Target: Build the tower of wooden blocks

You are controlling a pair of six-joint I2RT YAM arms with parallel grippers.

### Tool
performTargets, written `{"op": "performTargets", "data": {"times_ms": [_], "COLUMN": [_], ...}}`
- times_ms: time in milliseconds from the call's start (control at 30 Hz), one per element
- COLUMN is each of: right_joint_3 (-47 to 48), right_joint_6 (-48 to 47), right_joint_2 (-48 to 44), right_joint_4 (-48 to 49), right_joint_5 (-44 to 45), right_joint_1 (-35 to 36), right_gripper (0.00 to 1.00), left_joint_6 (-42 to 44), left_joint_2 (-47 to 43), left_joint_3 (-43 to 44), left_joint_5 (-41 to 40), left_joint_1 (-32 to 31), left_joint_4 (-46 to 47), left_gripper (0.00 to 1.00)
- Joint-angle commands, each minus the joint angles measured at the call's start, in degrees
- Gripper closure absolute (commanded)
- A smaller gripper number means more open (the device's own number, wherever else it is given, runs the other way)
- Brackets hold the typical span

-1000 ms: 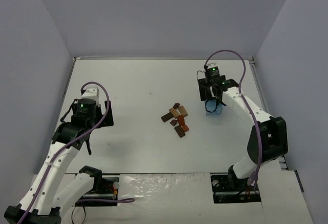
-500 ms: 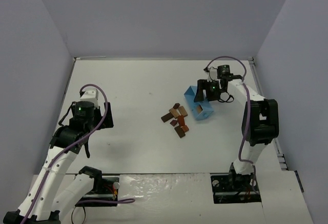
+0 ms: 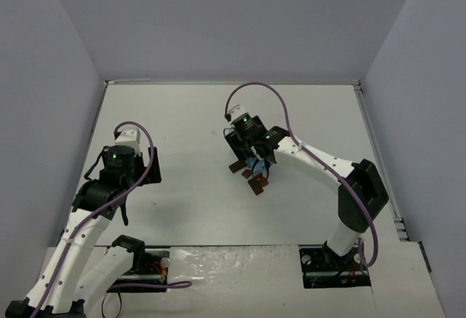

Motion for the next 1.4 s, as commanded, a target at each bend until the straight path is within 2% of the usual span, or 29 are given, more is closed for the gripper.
{"op": "performTargets", "data": {"times_ms": [0,167,367,433,533,633,700,867,1067,1300,1367], "right_joint_3": [-3.1,-4.8,-4.6,-4.9,-5.4,-5.0,-4.1,-2.3,-1.2,2.8,3.4], "right_joint_6": [5.6,6.8,6.6,6.6,4.8,1.0,0.3,-3.9,-5.5,-6.6,-6.4], "right_joint_2": [-1.8,-0.5,0.4,-0.5,-3.3,-6.1,-6.9,-6.2,-1.5,6.6,8.3], "right_joint_4": [-0.1,-0.4,-0.5,-0.5,0.1,1.1,1.1,1.2,1.4,1.6,1.6], "right_joint_5": [25.7,34.9,36.2,33.6,23.7,8.8,1.8,-26.3,-42.5,-54.8,-55.3], "right_joint_1": [2.2,6.3,6.9,3.7,-2.8,-9.3,-11.2,-26.2,-34.2,-35.1,-35.7], "right_gripper": [1.00,1.00,1.00,1.00,1.00,1.00,1.00,1.00,0.99,0.95,0.93], "left_joint_6": [-0.6,-0.6,-1.1,-1.2,-1.3,-1.4,-1.3,-0.9,-0.2,0.0,0.1], "left_joint_2": [0.8,1.5,1.9,1.8,1.7,1.4,1.3,1.3,0.7,0.4,0.3], "left_joint_3": [1.2,1.4,1.3,1.3,1.4,1.4,1.3,1.3,1.6,1.1,1.1], "left_joint_5": [-1.0,-1.0,-0.9,-0.7,0.0,0.7,1.0,1.7,2.7,3.5,3.3], "left_joint_1": [-0.3,-0.3,-0.3,-0.3,-0.3,-0.3,-0.3,-0.4,-0.4,-0.5,-0.5], "left_joint_4": [2.8,3.0,3.3,3.2,3.1,3.2,3.2,3.2,3.1,3.3,3.2], "left_gripper": [0.03,0.03,0.03,0.03,0.03,0.03,0.03,0.03,0.03,0.03,0.03]}}
